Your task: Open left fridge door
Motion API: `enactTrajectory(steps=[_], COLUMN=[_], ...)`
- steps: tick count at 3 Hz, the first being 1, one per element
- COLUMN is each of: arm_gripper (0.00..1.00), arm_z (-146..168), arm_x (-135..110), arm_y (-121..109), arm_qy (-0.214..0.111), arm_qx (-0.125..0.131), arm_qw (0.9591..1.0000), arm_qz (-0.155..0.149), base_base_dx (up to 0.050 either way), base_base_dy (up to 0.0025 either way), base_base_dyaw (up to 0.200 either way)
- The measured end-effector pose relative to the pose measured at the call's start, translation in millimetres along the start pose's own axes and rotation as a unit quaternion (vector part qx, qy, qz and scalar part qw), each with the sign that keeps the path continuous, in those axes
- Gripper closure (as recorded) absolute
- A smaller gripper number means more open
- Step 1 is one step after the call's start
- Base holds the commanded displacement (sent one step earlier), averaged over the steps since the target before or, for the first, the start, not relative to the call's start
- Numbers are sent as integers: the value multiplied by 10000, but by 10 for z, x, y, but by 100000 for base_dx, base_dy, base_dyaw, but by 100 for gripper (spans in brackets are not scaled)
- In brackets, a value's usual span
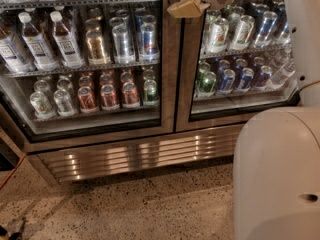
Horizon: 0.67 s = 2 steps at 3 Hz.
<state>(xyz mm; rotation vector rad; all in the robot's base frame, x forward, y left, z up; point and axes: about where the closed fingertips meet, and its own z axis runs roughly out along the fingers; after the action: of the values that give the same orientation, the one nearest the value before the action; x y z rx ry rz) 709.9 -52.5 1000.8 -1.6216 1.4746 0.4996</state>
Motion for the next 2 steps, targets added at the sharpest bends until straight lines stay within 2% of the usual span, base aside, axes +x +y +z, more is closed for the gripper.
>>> enactTrajectory(steps=[2], arm_gripper=[100], arm_z=[-20], arm_x=[1], arm_y=[-8], arm_qy=[-29], arm_qx=[10], arm_qw=[10000], arm_qz=[-6], base_base_dx=[0], base_base_dy=[0], base_base_dyaw=[0])
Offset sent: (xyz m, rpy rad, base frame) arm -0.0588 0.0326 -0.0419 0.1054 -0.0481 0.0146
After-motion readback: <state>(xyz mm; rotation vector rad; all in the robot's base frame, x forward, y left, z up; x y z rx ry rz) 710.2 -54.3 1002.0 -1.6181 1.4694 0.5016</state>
